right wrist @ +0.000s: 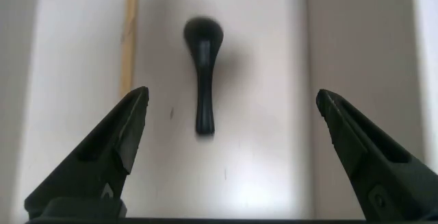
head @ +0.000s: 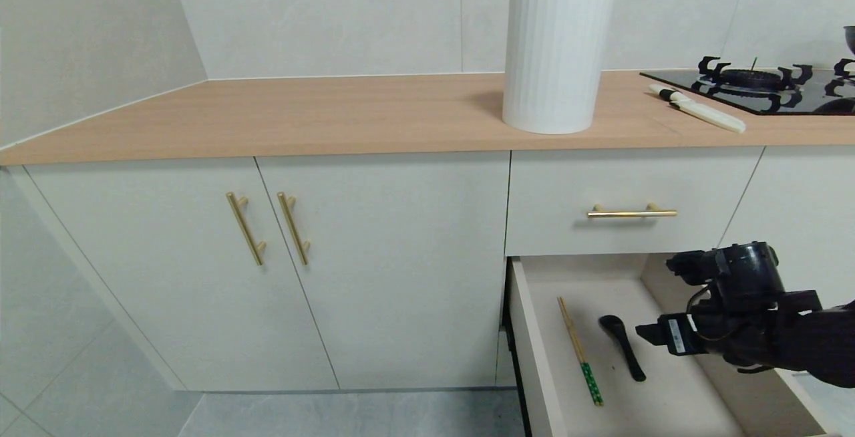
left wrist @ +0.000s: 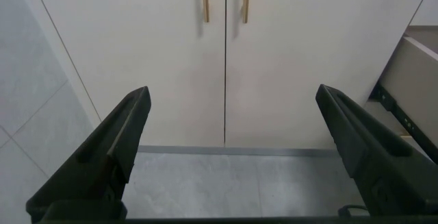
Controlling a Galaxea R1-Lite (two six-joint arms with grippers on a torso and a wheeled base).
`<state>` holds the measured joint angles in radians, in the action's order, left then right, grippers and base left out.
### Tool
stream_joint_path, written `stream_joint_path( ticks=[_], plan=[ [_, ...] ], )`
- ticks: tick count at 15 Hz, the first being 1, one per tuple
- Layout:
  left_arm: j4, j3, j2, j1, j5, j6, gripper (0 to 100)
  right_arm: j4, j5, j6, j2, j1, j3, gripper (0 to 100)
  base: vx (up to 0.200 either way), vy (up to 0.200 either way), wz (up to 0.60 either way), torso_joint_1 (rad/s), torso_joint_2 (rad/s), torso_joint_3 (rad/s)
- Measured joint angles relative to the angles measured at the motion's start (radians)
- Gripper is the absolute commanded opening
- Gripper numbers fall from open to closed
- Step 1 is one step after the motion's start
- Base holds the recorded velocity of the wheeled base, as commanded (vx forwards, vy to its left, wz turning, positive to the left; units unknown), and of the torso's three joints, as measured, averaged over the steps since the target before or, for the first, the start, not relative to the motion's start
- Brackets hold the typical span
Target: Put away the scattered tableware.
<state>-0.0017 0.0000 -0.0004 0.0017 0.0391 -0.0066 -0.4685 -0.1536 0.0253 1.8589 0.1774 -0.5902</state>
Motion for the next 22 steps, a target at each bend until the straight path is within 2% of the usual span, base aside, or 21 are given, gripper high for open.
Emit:
stream_joint_path(
  ticks=[4,6,17,22],
  plan=[
    [-0.001,0.000,0.000,0.000,0.000,0.001,100,0.474,0.156,0.008,-0.248,0.031,-0.091,100,0.000,0.000,0.00,0.000,0.00,0.000],
    [-0.001,0.000,0.000,0.000,0.000,0.001,100,0.640,0.192,0.009,-0.345,0.046,-0.163,100,0.000,0.000,0.00,0.000,0.00,0.000],
    [0.000,0.000,0.000,0.000,-0.001,0.001,100,0.661,0.184,0.006,-0.443,0.089,-0.193,100,0.000,0.000,0.00,0.000,0.00,0.000],
    [0.000,0.000,0.000,0.000,0.000,0.000,100,0.668,0.184,0.000,-0.449,0.095,-0.184,100,-0.200,0.000,0.00,0.004,0.00,0.000]
  ],
)
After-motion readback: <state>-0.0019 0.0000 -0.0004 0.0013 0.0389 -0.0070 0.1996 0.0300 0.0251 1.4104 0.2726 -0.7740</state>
